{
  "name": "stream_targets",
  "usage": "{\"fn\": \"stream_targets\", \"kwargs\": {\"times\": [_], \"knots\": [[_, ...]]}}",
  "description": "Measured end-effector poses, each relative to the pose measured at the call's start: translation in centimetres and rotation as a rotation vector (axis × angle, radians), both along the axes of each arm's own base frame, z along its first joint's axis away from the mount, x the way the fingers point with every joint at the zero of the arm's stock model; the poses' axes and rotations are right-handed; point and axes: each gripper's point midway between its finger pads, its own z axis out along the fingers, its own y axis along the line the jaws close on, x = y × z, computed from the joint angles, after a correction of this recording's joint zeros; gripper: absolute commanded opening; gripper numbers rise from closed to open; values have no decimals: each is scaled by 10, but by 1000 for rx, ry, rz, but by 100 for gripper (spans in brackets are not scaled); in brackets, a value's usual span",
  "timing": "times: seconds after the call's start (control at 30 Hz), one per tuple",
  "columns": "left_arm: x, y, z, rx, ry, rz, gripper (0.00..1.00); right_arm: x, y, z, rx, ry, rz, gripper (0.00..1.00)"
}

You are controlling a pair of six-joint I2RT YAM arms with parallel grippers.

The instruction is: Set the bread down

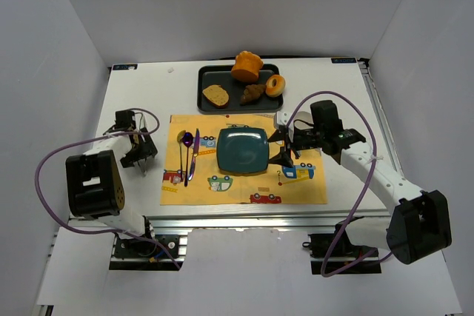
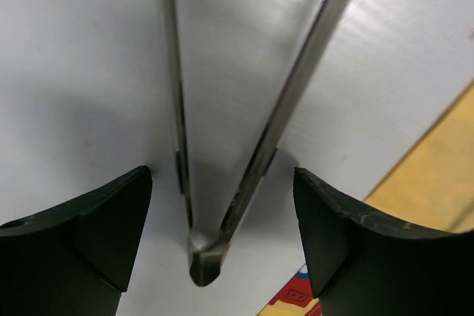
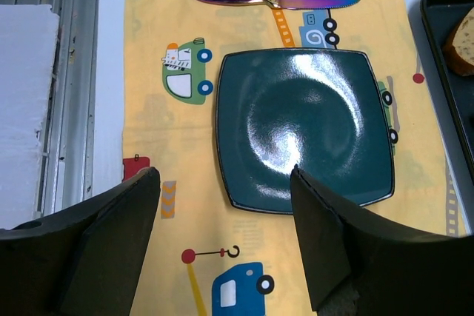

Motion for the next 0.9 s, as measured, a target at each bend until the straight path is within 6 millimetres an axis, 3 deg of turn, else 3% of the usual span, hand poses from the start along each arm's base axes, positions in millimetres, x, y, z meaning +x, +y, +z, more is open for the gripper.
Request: {"fn": "stream_targets", "kwargs": {"times": [0.17,0.3,0.53,0.57,0.6,0.7,0.9], "knots": [[22,-1,9,-5,-62,-39,82,1,-1,0,-5,-1,-9,76],[25,2,1,9,-43,-69,67,2,-1,0,-6,1,-15,76],[39,6,0,31,-56,-112,61,6,-5,-1,-11,2,-34,76],[40,6,0,32,-58,-115,58,7,-6,-1,-11,2,-38,76],[41,6,0,32,-63,-118,46,8,-7,-1,-12,2,-42,76],[45,5,0,22,-85,-127,25,10,-9,-1,-14,1,-52,76],[48,-3,3,-44,-129,-129,5,16,-13,-1,-15,-6,-76,76]]}}
